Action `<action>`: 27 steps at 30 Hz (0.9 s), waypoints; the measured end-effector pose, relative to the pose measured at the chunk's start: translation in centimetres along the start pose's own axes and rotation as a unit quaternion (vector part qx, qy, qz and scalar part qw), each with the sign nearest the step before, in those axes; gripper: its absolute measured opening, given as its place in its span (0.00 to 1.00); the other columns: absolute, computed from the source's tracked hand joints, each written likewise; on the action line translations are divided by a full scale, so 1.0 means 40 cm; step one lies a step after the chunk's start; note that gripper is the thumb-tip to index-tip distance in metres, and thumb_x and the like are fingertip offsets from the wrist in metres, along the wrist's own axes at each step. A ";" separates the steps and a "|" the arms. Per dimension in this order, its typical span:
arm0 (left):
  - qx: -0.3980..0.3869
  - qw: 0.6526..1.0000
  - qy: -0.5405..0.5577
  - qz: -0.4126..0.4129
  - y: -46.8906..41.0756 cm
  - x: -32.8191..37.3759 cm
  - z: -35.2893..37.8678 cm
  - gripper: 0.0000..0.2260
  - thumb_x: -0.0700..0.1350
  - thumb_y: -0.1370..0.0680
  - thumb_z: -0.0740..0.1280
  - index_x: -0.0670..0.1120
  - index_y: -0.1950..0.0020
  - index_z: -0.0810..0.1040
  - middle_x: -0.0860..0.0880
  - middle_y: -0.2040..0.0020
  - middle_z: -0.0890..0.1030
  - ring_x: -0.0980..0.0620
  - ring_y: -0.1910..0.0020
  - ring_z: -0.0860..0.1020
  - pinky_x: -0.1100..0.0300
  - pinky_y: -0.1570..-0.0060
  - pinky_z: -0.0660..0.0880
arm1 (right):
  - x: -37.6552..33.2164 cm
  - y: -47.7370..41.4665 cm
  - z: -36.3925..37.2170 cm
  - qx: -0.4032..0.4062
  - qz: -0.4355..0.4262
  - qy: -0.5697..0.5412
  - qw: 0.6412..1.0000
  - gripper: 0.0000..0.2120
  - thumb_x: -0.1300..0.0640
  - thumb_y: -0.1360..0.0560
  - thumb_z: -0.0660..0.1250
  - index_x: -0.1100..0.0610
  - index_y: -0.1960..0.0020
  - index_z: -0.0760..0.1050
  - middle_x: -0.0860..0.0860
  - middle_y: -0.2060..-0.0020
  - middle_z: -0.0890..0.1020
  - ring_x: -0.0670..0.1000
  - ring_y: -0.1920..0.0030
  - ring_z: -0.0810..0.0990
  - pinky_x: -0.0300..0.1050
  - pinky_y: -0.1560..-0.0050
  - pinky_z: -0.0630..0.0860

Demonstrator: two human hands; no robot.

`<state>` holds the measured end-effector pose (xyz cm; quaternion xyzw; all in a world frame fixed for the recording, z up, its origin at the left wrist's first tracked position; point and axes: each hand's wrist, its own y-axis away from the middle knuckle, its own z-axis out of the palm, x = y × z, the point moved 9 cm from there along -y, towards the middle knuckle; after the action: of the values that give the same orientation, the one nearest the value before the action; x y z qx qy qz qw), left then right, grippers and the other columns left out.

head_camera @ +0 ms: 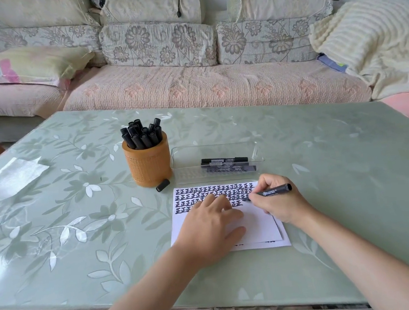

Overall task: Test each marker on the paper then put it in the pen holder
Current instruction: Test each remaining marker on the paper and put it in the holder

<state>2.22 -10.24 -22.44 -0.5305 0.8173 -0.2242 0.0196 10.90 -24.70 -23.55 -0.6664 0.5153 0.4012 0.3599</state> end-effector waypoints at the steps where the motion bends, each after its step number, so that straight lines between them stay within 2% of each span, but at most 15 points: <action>1: -0.001 1.000 0.001 -0.002 0.000 0.000 0.000 0.13 0.61 0.24 0.61 0.59 0.45 0.78 0.55 0.50 0.74 0.51 0.52 0.71 0.57 0.57 0.70 | 0.002 -0.002 -0.001 0.002 -0.004 0.005 1.000 0.13 0.63 0.31 0.71 0.52 0.69 0.71 0.53 0.72 0.77 0.50 0.75 0.70 0.41 0.72 0.66; 10: -0.018 1.000 0.006 -0.017 -0.003 -0.004 0.004 0.15 0.61 0.25 0.60 0.58 0.44 0.78 0.56 0.50 0.74 0.51 0.51 0.71 0.55 0.53 0.72 | 0.000 -0.002 0.009 -0.007 -0.039 0.020 0.999 0.15 0.63 0.30 0.71 0.54 0.68 0.68 0.52 0.71 0.74 0.48 0.71 0.66 0.41 0.71 0.63; 15: -0.016 1.000 0.009 -0.021 -0.002 -0.005 0.002 0.14 0.61 0.25 0.60 0.59 0.44 0.78 0.56 0.50 0.73 0.52 0.51 0.70 0.56 0.53 0.71 | 0.001 -0.005 0.007 -0.004 -0.056 0.007 0.998 0.12 0.60 0.33 0.69 0.51 0.68 0.66 0.50 0.72 0.71 0.48 0.71 0.65 0.41 0.69 0.62; 18: -0.017 1.000 0.010 -0.021 0.000 -0.006 0.002 0.15 0.61 0.25 0.60 0.59 0.43 0.78 0.56 0.50 0.73 0.52 0.51 0.70 0.56 0.53 0.71 | 0.002 -0.004 0.009 -0.009 -0.065 0.010 0.998 0.13 0.62 0.31 0.69 0.53 0.68 0.67 0.51 0.72 0.71 0.49 0.71 0.66 0.42 0.69 0.63; 23: -0.010 1.000 0.011 -0.023 -0.001 -0.008 0.003 0.14 0.61 0.25 0.61 0.59 0.44 0.78 0.56 0.51 0.73 0.51 0.52 0.70 0.55 0.54 0.72 | -0.006 -0.005 0.013 -0.026 -0.075 -0.001 0.997 0.10 0.59 0.35 0.68 0.55 0.68 0.66 0.50 0.72 0.70 0.49 0.70 0.66 0.44 0.68 0.62; 27: -0.011 1.000 0.009 -0.025 -0.003 -0.011 0.006 0.14 0.61 0.25 0.61 0.59 0.44 0.77 0.56 0.51 0.73 0.51 0.52 0.70 0.54 0.54 0.72 | -0.004 -0.004 0.012 -0.021 -0.072 -0.008 0.997 0.12 0.63 0.33 0.68 0.54 0.69 0.66 0.52 0.71 0.70 0.50 0.70 0.65 0.44 0.68 0.62</action>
<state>2.57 -9.97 -22.69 -0.5490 0.8062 -0.2205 0.0012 10.94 -24.17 -23.59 -0.7061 0.4544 0.3900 0.3779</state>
